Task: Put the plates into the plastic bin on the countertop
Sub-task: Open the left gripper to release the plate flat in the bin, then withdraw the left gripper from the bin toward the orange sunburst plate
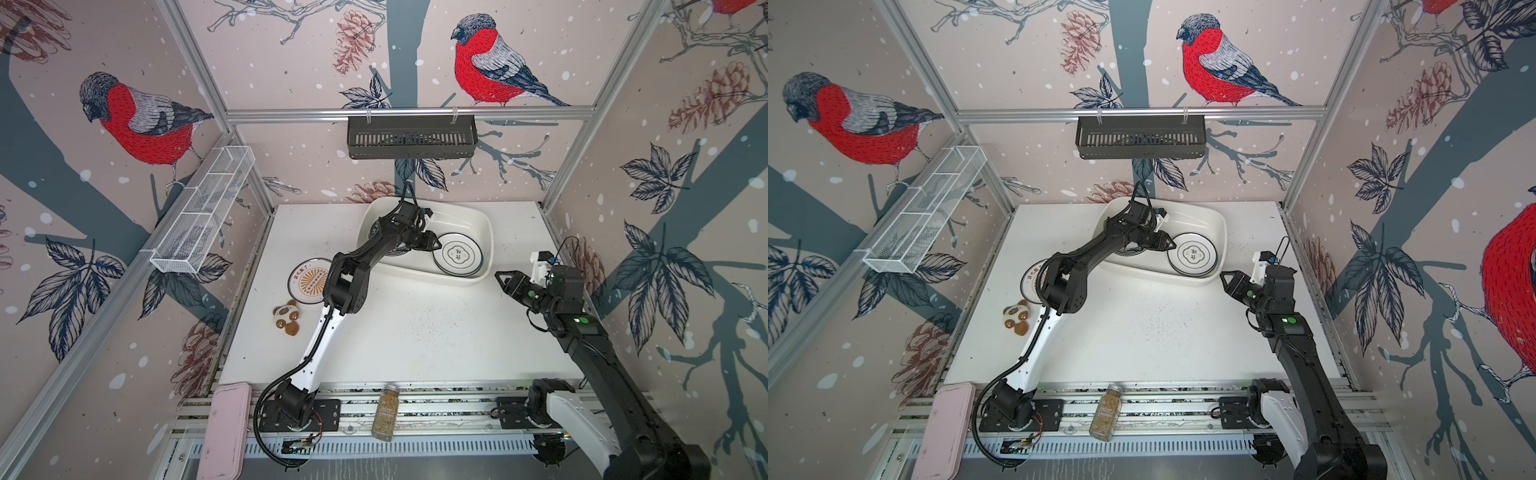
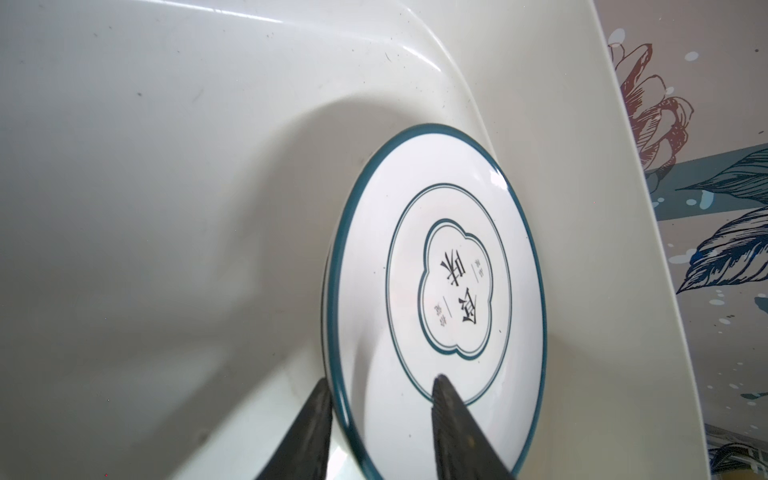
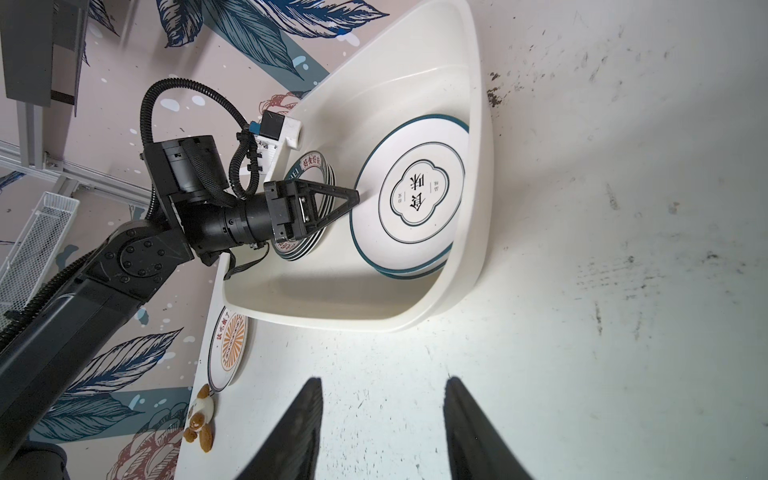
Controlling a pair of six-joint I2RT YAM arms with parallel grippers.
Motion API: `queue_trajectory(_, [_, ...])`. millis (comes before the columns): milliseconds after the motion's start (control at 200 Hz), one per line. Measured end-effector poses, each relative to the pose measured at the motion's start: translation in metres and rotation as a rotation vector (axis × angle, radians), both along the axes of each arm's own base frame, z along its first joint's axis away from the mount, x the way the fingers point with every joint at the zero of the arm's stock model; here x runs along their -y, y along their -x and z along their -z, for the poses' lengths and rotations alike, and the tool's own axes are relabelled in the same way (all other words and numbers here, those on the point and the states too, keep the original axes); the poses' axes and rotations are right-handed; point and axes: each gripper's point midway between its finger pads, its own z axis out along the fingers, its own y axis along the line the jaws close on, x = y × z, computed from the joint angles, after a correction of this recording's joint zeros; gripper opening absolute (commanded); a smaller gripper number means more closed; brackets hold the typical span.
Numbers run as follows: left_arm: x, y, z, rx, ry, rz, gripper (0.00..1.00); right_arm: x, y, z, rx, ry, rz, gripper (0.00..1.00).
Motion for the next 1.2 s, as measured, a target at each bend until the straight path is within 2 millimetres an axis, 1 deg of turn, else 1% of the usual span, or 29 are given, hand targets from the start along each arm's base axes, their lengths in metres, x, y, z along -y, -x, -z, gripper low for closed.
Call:
queue_trajectory(95, [0.000,0.000,0.001,-0.001,-0.001,0.000,0.53,0.000,0.000,-0.001,0.002,0.000,0.000,0.49])
queue_trajectory(305, [0.000,0.000,0.000,0.000,-0.001,0.000,0.59,0.000,0.001,-0.002,0.000,-0.014,0.007,0.49])
queue_trajectory(395, [-0.001,0.001,-0.006,0.003,0.000,-0.001,0.63,0.000,0.001,-0.003,0.003,-0.014,0.007,0.51])
queue_trajectory(565, [-0.001,0.000,-0.035,0.046,0.018,-0.004,0.68,0.000,0.001,-0.005,0.008,-0.014,0.007,0.54])
queue_trajectory(665, [0.000,0.003,-0.047,0.066,0.016,-0.003,0.69,0.000,0.001,-0.007,0.016,-0.014,0.007,0.54])
queue_trajectory(836, [0.008,0.016,-0.069,0.094,0.023,0.020,0.70,0.000,0.001,-0.014,0.034,-0.014,0.007,0.54])
queue_trajectory(951, [0.009,0.026,-0.090,0.140,0.011,0.042,0.71,0.000,0.001,-0.022,0.050,-0.013,0.006,0.54])
queue_trajectory(1041, [0.002,0.034,-0.110,0.183,-0.005,0.052,0.74,0.000,0.001,-0.027,0.061,-0.011,0.005,0.54])
queue_trajectory(1131, [-0.015,0.043,-0.133,0.244,-0.043,0.051,0.77,-0.001,0.003,-0.029,0.067,-0.009,0.000,0.54])
queue_trajectory(1201, [-0.030,0.055,-0.151,0.293,-0.072,0.057,0.79,-0.001,0.005,-0.030,0.073,-0.001,-0.009,0.56])
